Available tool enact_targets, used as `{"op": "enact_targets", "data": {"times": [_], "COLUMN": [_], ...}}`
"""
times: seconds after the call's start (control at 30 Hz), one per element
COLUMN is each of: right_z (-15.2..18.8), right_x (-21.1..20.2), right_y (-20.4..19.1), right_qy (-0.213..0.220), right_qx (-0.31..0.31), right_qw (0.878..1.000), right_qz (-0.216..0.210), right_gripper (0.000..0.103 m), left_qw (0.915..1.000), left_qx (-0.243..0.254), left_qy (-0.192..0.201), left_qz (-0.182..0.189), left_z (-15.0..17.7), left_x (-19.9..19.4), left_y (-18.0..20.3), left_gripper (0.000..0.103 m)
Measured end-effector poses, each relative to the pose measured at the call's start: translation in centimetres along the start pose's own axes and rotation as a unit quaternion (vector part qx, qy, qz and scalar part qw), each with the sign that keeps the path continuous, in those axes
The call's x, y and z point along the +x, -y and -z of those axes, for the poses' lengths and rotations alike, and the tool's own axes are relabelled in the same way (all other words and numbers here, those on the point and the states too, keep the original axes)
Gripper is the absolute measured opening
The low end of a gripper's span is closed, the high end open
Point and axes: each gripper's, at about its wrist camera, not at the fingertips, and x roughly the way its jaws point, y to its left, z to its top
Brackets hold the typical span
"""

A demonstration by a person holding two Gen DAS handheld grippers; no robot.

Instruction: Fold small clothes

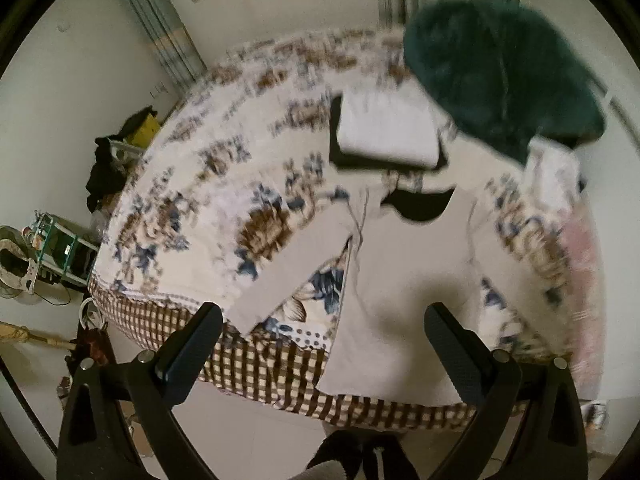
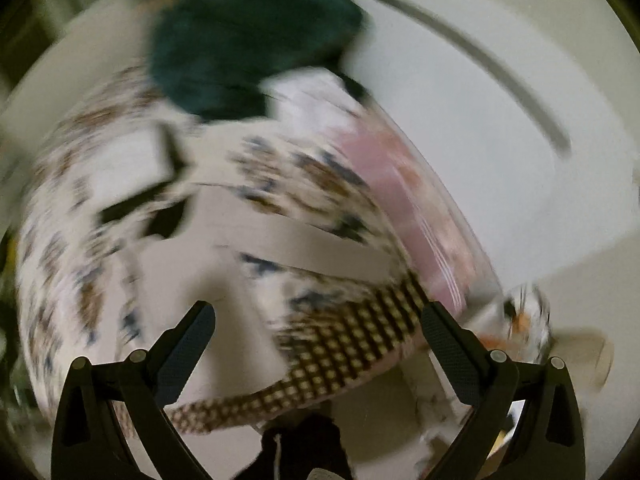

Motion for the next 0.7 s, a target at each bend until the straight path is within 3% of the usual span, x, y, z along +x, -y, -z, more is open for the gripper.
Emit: {"op": "enact_targets", "data": {"times": [0.13, 0.3, 0.43, 0.53, 0.63, 0.67, 0.7], "right_z": [-0.7, 0.7, 2.8, 3.6, 3.9, 3.9, 3.9], "right_x": [13.3, 28.4, 35.6, 39.7, 42.2, 42.3, 42.3], "right_y": [8.2, 16.5, 18.8, 19.5, 19.1, 18.7, 18.3], "right_qy": [-0.059, -0.125, -0.153, -0.155, -0.141, -0.128, -0.115], "right_qx": [0.122, 0.254, 0.319, 0.343, 0.350, 0.348, 0.342], "right_qw": [0.991, 0.959, 0.935, 0.926, 0.925, 0.928, 0.932], "right_qz": [0.011, -0.016, -0.025, -0.042, -0.050, -0.046, -0.039], "right_gripper": [0.103, 0.101, 0.095, 0.091, 0.072, 0.064, 0.048], "left_qw": [0.9986, 0.9929, 0.9878, 0.9851, 0.9838, 0.9836, 0.9837], "left_qx": [0.009, 0.001, -0.011, -0.027, -0.032, -0.033, -0.031], "left_qy": [-0.047, -0.112, -0.142, -0.157, -0.164, -0.166, -0.166], "left_qz": [-0.021, -0.041, -0.063, -0.065, -0.064, -0.062, -0.062], "left_z": [1.6, 4.5, 6.4, 7.2, 7.4, 7.5, 7.5], "left_x": [9.6, 19.6, 25.1, 27.9, 29.9, 30.3, 30.7], "left_y": [3.5, 5.9, 6.3, 5.9, 5.5, 5.6, 5.4], "left_gripper": [0.103, 0.103, 0.103, 0.103, 0.103, 0.103, 0.103]}}
